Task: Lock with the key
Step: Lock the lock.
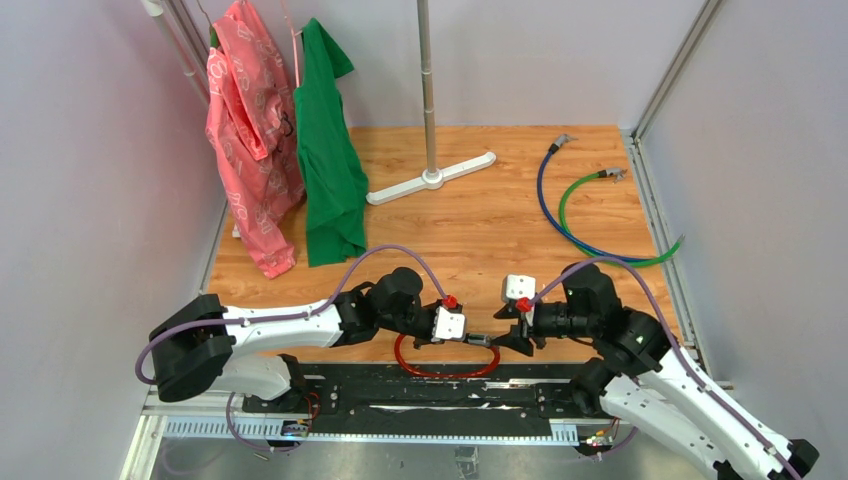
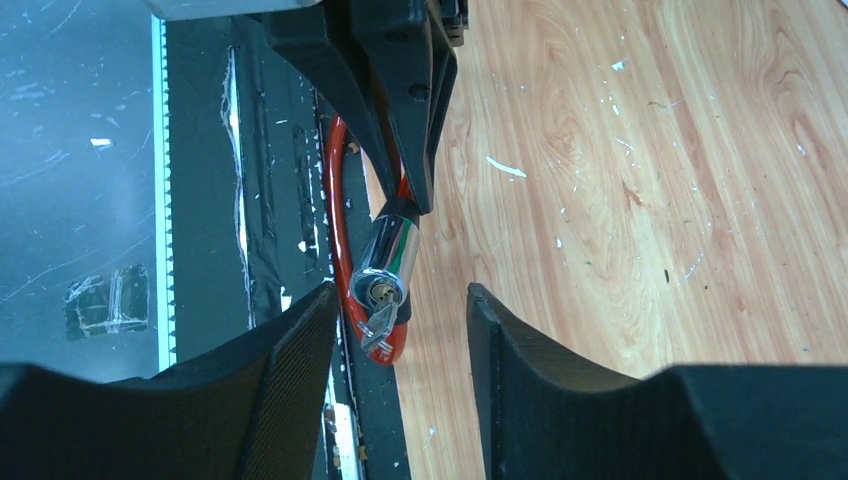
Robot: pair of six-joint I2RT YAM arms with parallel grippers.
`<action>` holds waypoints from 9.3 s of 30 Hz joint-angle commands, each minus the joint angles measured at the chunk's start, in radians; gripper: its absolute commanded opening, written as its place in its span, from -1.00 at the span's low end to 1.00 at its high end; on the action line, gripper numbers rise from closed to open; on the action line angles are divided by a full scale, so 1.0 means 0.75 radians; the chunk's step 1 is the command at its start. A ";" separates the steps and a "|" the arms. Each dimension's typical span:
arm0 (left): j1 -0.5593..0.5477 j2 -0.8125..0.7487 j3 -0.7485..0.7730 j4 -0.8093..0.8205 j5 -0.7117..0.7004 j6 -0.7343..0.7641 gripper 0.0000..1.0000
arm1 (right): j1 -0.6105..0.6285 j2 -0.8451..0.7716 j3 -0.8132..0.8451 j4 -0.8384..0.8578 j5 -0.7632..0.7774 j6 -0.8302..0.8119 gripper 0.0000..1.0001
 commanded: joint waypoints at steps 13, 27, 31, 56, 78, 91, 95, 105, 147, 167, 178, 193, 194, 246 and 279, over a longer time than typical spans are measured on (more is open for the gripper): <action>-0.019 0.046 -0.018 -0.205 0.082 -0.008 -1.00 | 0.013 0.120 0.008 -0.159 0.055 -0.287 -0.27; -0.021 0.075 -0.007 -0.208 0.094 -0.008 -1.00 | 0.025 0.128 0.030 -0.130 -0.016 -0.414 -0.80; -0.021 0.079 -0.008 -0.208 0.097 -0.011 -1.00 | 0.041 0.136 0.045 -0.131 0.023 -0.469 -0.97; -0.020 0.087 -0.003 -0.193 0.094 -0.038 -1.00 | 0.326 0.018 -0.068 -0.048 0.396 -1.194 -1.00; -0.020 0.081 0.004 -0.219 0.082 -0.020 -1.00 | 0.332 0.028 0.229 -0.353 0.326 -0.408 0.81; -0.021 0.078 0.004 -0.225 0.084 -0.016 -1.00 | 0.271 0.292 0.639 -0.535 0.527 0.226 0.36; -0.022 0.075 0.002 -0.225 0.084 -0.016 -1.00 | 0.272 0.357 0.634 -0.561 0.540 0.556 0.12; -0.022 0.062 -0.014 -0.217 0.094 -0.014 -1.00 | 0.272 0.216 0.276 -0.228 0.596 0.872 -0.14; -0.021 0.073 0.009 -0.225 0.082 -0.013 -1.00 | 0.355 0.207 0.169 -0.247 0.630 0.758 -0.58; -0.022 0.064 0.001 -0.258 0.082 -0.007 -1.00 | 0.355 0.235 0.163 -0.211 0.614 0.745 -0.60; -0.021 0.067 0.006 -0.264 0.084 -0.003 -1.00 | 0.355 0.197 0.159 -0.215 0.625 0.754 -0.66; -0.021 0.070 0.010 -0.266 0.080 0.013 -1.00 | 0.355 0.040 0.219 -0.203 0.794 0.892 -0.44; -0.022 0.071 0.013 -0.267 0.081 0.011 -1.00 | 0.355 0.027 0.220 -0.202 0.813 0.973 -0.39; -0.027 0.069 -0.003 -0.237 0.107 -0.004 -1.00 | 0.354 -0.108 -0.007 -0.244 0.809 2.016 -0.07; -0.027 0.069 0.024 -0.275 0.095 0.013 -1.00 | 0.354 0.042 0.026 -0.243 0.785 1.964 -0.04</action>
